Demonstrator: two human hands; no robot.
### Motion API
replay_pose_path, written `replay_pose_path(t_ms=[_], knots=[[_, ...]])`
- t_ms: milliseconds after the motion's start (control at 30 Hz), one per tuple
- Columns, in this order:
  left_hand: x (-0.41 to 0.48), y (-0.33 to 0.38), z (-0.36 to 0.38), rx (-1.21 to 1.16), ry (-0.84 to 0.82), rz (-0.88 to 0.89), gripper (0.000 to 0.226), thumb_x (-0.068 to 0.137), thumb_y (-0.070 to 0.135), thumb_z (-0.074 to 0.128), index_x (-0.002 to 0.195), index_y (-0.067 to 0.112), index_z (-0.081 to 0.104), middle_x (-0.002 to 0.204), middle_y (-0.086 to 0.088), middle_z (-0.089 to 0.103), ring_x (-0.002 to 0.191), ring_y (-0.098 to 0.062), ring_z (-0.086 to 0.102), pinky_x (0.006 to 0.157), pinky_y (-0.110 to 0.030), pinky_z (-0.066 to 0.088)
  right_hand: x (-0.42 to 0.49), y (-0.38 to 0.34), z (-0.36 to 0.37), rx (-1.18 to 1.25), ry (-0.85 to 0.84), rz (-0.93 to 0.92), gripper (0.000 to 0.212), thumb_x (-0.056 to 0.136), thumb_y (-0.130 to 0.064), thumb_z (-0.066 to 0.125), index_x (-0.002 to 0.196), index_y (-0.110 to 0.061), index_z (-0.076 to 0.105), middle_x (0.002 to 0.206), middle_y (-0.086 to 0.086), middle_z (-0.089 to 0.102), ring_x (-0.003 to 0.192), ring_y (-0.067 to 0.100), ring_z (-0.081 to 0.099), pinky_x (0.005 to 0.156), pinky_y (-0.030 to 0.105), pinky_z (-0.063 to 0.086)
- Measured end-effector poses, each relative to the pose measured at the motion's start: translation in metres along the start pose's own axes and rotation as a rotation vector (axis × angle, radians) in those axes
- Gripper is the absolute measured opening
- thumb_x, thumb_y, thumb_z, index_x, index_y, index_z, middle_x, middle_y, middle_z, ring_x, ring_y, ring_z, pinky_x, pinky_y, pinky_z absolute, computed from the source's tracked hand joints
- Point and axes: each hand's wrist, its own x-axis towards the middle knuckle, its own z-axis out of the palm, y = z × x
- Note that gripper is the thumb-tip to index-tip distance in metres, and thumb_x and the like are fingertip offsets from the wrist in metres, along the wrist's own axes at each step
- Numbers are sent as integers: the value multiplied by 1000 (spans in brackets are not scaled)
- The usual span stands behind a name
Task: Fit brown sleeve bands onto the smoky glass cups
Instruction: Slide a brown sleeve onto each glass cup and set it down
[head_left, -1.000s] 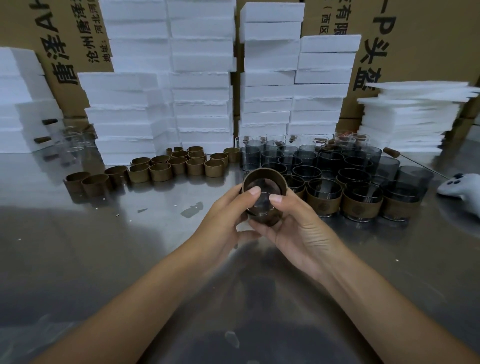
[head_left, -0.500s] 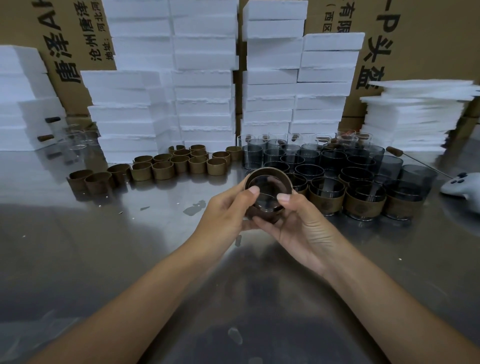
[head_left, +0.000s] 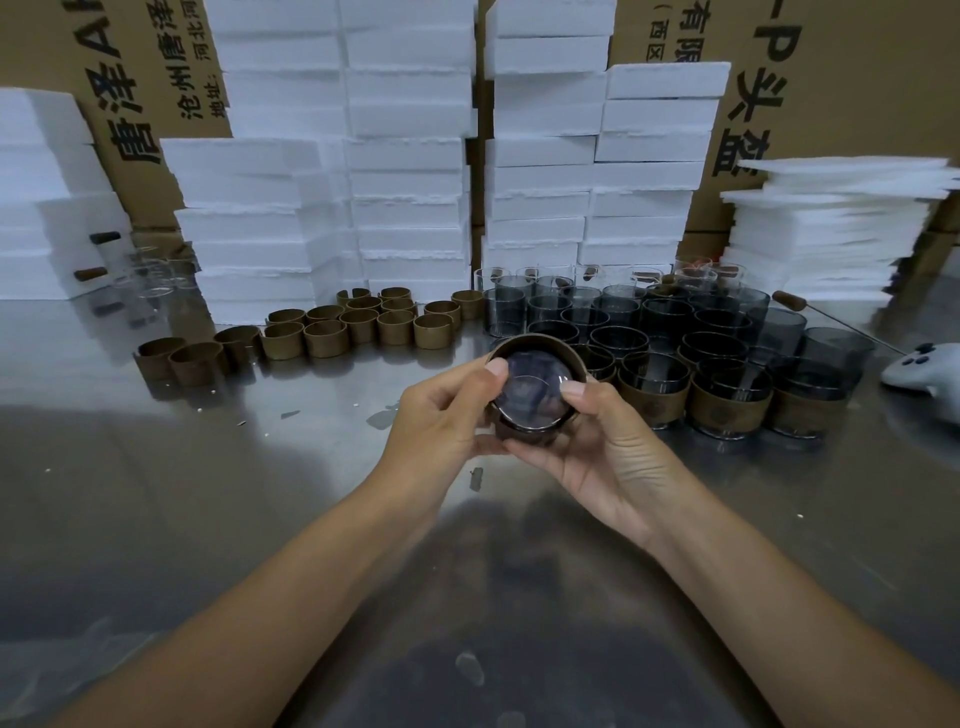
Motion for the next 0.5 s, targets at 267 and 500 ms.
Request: replay_pose_path(t_ms=[267, 500], knots=[[7, -5, -12, -111, 17, -41, 19, 82, 31, 64, 94, 21, 76, 93, -2, 75, 83, -12, 70, 66, -21, 53, 1, 5, -4, -132, 81, 42, 34, 63, -51, 72, 80, -24, 80, 99, 4, 75, 98, 16, 70, 77, 28, 58], [9, -7, -20, -187, -154, -134, 74, 53, 46, 87, 112, 7, 65, 109, -10, 71, 95, -13, 67, 76, -19, 53, 0, 4, -8, -339, 92, -49, 55, 66, -66, 59, 98, -25, 75, 108, 0, 73, 102, 12, 68, 92, 37, 49]])
